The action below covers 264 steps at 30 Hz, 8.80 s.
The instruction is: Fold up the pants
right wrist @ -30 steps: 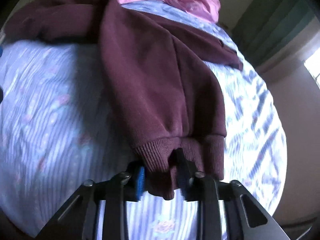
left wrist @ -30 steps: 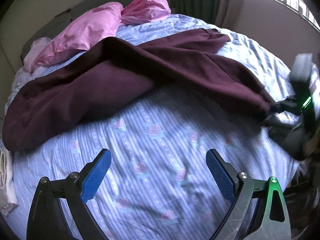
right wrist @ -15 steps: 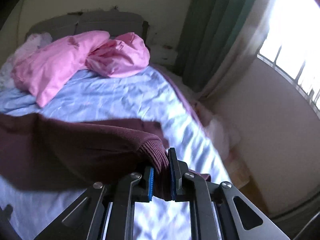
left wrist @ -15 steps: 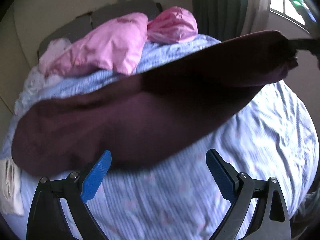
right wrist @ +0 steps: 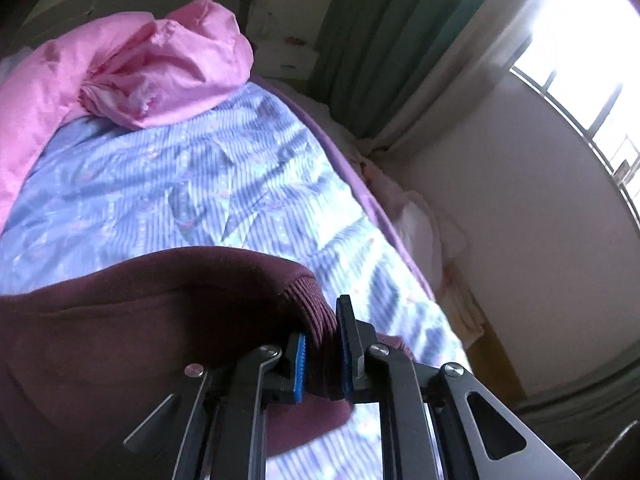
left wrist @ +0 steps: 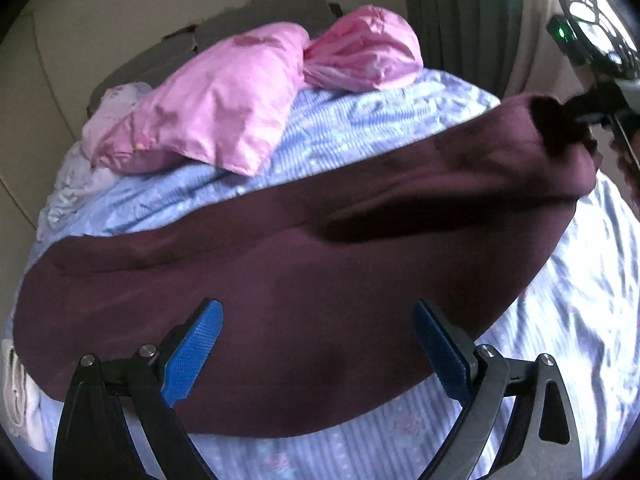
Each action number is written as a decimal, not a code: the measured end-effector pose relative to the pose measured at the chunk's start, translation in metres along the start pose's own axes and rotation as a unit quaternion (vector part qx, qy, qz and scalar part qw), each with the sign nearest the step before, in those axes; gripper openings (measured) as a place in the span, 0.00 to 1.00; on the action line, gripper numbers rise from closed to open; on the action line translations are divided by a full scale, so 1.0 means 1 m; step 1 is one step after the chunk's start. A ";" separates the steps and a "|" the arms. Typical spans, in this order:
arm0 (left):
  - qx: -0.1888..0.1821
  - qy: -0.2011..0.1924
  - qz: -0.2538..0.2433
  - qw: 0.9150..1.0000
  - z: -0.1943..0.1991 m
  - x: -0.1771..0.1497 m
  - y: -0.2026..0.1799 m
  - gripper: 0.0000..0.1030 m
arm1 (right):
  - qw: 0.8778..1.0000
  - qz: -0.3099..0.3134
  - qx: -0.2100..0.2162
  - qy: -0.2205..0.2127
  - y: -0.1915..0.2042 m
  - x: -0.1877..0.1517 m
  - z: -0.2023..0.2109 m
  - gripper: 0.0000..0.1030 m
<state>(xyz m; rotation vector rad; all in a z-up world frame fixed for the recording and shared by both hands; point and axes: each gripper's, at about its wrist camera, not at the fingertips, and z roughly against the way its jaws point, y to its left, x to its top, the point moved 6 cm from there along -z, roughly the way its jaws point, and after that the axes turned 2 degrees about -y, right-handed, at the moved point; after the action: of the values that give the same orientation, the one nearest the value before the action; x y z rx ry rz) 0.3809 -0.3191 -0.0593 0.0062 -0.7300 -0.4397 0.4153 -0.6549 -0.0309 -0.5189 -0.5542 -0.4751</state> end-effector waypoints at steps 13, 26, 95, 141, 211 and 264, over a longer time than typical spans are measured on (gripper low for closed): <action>-0.012 -0.039 0.014 0.999 0.020 0.005 0.006 0.94 | 0.990 0.022 -0.068 -0.124 -0.016 0.034 0.061 0.98; 0.018 -0.075 -0.016 0.997 0.094 -0.033 0.140 0.94 | 0.960 0.144 0.123 -0.208 0.113 -0.071 0.232 0.97; -0.036 0.096 0.266 0.958 -0.017 -0.150 0.472 0.60 | 0.933 0.159 0.315 -0.067 0.582 -0.113 0.280 0.85; -0.202 0.081 0.083 0.973 0.030 -0.167 0.145 0.51 | 0.892 0.188 0.406 -0.063 0.263 -0.271 0.197 0.68; -0.080 0.019 0.075 0.994 0.051 -0.125 0.237 0.70 | 0.804 0.222 0.552 0.011 0.318 -0.257 0.218 0.07; 0.153 0.028 0.015 0.988 -0.086 0.008 0.365 0.02 | 0.896 0.299 0.289 -0.154 0.422 -0.066 0.163 0.73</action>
<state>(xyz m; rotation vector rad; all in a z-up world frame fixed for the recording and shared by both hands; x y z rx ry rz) 0.5825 -0.0031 -0.0618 0.2953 -0.7350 -0.2946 0.5373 -0.2178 -0.0902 -0.1649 -0.7655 0.3702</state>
